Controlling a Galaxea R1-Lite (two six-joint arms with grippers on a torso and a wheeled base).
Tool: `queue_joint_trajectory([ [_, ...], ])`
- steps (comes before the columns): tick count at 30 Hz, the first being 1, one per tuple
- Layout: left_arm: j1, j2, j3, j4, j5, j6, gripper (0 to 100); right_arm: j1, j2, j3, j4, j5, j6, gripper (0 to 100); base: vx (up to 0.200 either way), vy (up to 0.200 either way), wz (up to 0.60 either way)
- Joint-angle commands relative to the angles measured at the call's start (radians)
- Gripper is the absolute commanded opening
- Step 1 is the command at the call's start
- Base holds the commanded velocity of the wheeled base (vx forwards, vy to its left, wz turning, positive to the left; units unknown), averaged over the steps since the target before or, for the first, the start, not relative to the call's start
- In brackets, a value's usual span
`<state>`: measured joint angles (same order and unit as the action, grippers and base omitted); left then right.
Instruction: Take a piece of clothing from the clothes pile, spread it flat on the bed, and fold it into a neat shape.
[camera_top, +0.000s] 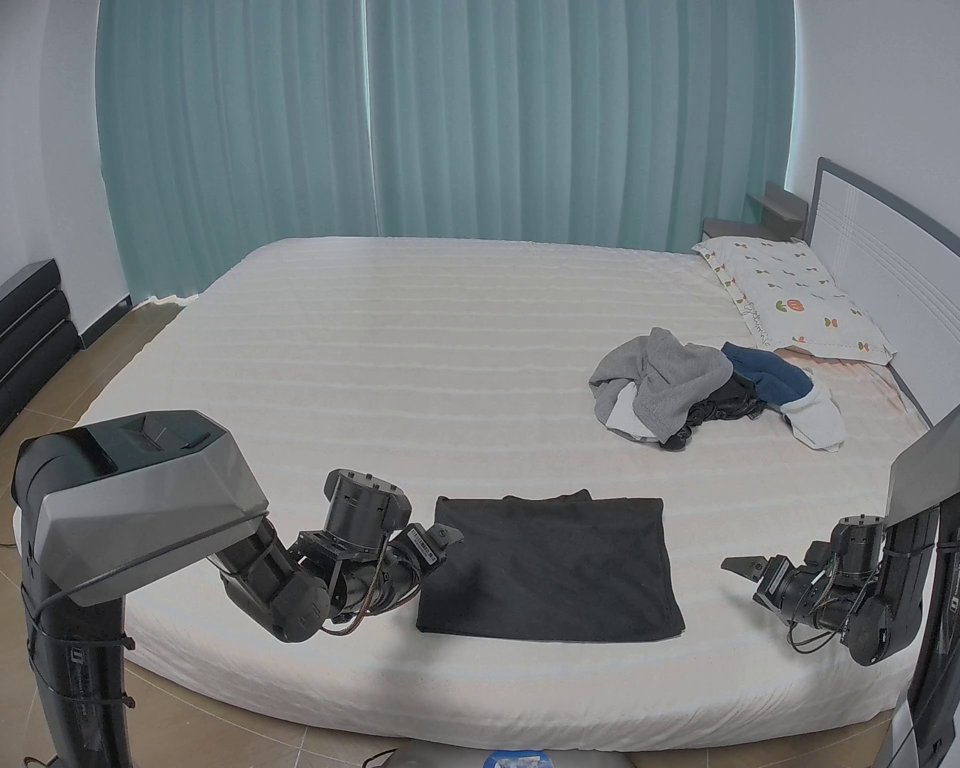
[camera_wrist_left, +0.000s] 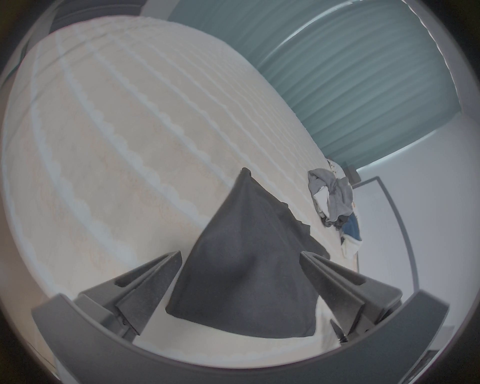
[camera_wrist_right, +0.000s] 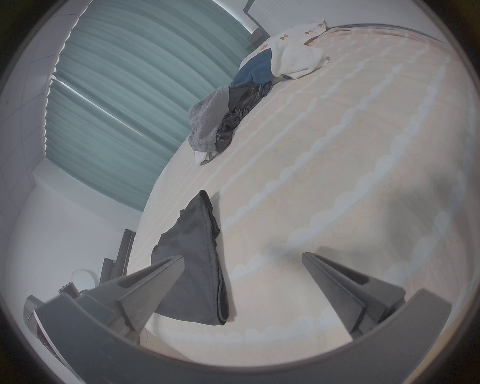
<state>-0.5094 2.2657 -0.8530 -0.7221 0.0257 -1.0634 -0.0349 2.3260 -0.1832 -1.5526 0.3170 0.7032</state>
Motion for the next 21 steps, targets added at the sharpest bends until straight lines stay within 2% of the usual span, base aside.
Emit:
queue_joint_trajectory([
  [1, 0.023, 0.063, -0.02, -0.002, 0.006, 0.082, 100, 0.01, 0.026, 0.004, -0.015, 0.014, 0.001, 100, 0.0, 0.0, 0.0],
  [4, 0.023, 0.097, -0.044, -0.005, 0.036, 0.149, 100, 0.01, 0.044, 0.004, -0.015, 0.024, 0.001, 100, 0.0, 0.0, 0.0],
  [8, 0.046, 0.113, -0.077, -0.036, 0.033, 0.206, 100, 0.012, 0.062, 0.004, -0.015, 0.027, 0.001, 100, 0.0, 0.0, 0.0],
  [10, 0.055, 0.15, -0.083, -0.089, -0.035, 0.238, 100, 0.02, 0.087, 0.002, -0.017, 0.042, -0.01, 100, 0.0, 0.0, 0.0],
  [13, 0.058, 0.184, -0.086, -0.154, -0.067, 0.266, 100, 0.02, 0.089, 0.002, -0.017, 0.045, -0.01, 100, 0.0, 0.0, 0.0],
  [21, 0.052, 0.201, -0.089, -0.178, -0.073, 0.313, 100, 0.02, 0.09, -0.004, -0.017, 0.045, -0.008, 100, 0.0, 0.0, 0.0],
])
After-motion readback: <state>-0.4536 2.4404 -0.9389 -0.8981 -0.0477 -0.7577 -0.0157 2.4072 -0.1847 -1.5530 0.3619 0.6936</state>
